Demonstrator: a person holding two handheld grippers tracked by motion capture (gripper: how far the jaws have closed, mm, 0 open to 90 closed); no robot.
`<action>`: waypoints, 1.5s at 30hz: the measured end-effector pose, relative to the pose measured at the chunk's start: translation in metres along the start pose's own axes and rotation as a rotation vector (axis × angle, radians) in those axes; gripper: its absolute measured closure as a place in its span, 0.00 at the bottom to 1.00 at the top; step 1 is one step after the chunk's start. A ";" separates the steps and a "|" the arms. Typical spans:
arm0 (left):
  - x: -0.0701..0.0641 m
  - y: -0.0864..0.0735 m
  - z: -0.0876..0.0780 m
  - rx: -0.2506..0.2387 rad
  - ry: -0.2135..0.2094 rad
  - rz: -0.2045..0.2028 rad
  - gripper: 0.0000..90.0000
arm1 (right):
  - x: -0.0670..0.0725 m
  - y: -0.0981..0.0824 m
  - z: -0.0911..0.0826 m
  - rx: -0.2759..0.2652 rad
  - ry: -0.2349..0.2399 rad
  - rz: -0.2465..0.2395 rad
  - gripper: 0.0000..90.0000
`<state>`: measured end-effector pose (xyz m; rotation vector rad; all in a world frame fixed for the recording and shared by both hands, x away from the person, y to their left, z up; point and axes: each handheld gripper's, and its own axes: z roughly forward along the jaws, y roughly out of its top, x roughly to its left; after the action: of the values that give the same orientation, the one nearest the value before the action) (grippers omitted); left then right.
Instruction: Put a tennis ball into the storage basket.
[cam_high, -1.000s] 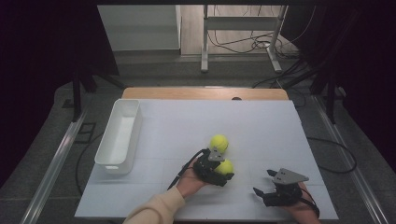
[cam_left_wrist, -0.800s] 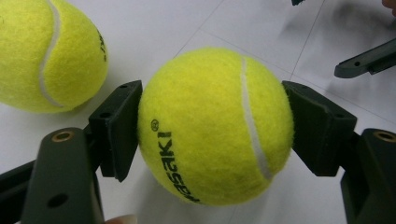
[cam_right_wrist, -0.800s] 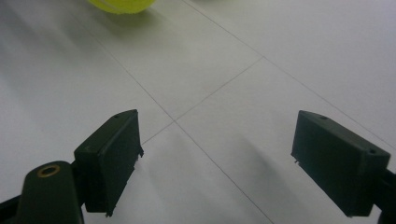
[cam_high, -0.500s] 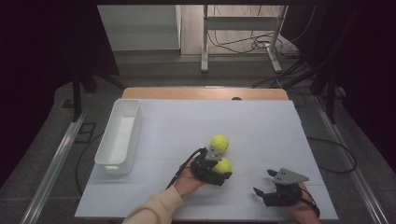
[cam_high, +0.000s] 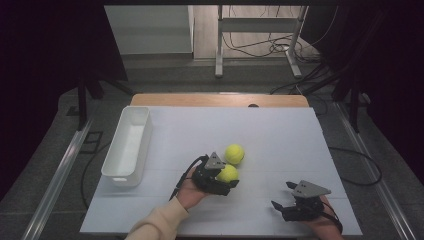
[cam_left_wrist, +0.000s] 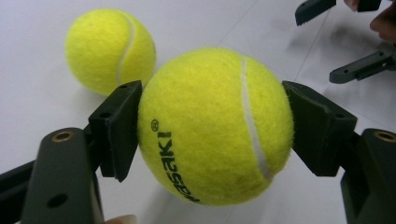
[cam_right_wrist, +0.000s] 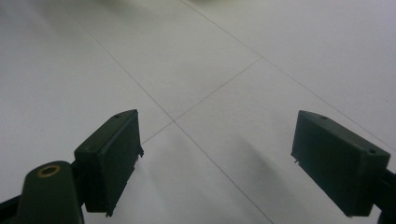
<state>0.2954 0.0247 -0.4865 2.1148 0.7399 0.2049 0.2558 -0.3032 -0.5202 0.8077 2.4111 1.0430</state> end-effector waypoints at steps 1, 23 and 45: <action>0.000 0.000 0.000 0.000 0.000 0.000 0.29 | 0.000 0.000 0.000 0.000 0.000 0.000 0.18; 0.022 0.001 -0.033 -0.077 0.051 -0.055 0.29 | 0.000 0.000 0.000 0.003 -0.006 0.004 0.18; 0.041 0.003 -0.072 -0.192 0.128 -0.109 0.29 | -0.001 -0.001 0.001 0.008 -0.009 0.011 0.18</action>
<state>0.3017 0.0962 -0.4452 1.8875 0.8723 0.3407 0.2568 -0.3034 -0.5212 0.8270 2.4077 1.0320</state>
